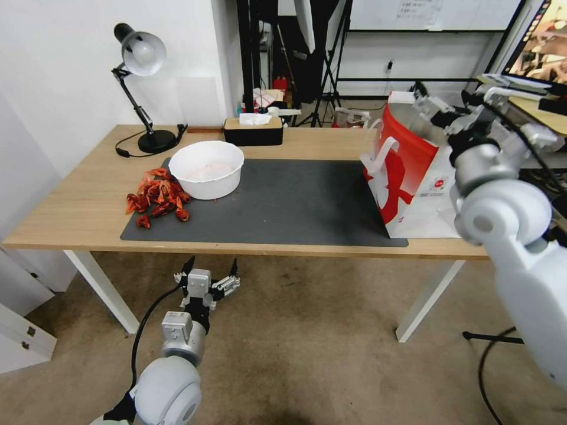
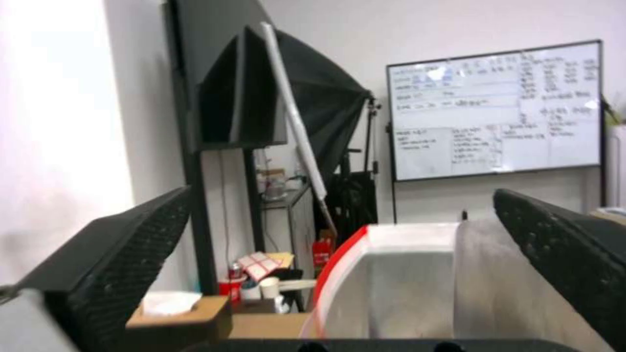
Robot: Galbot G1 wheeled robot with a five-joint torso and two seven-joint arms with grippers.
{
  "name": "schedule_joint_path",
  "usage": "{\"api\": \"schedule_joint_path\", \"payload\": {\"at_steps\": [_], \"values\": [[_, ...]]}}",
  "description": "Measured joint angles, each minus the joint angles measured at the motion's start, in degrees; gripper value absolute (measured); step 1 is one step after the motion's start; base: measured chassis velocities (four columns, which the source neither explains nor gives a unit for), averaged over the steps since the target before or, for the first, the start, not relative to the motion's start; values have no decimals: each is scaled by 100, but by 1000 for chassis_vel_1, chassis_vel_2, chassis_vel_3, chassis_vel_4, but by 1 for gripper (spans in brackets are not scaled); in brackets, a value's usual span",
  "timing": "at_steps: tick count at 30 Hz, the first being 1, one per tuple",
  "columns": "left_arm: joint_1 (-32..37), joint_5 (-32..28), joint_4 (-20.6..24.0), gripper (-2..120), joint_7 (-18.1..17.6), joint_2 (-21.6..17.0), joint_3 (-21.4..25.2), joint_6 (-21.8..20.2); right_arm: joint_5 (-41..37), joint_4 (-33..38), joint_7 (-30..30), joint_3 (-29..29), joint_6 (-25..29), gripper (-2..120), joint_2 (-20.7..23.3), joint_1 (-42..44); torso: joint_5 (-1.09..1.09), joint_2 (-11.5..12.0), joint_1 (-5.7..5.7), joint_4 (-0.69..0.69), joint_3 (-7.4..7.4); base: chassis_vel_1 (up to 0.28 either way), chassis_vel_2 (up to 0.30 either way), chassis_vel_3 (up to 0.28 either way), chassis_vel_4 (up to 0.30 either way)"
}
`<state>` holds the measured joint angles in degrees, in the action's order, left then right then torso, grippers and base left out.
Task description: Close the takeout container lid, then place the container into the takeout bag.
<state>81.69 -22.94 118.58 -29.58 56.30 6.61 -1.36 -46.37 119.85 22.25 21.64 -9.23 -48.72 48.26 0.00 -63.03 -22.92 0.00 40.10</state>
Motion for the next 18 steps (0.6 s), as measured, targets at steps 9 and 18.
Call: {"api": "schedule_joint_path", "payload": {"at_steps": [9,18], "values": [[123,-49,20,100,110,66,112,170,546,732,-527,375,768,114,209,1486,-1,0,0,1,0,0,0,0,0],[250,-68,76,100,181,160,146,238,1392,1212,-736,886,1347,102,-456,3437,1,0,0,1,0,0,0,0,0]]}}
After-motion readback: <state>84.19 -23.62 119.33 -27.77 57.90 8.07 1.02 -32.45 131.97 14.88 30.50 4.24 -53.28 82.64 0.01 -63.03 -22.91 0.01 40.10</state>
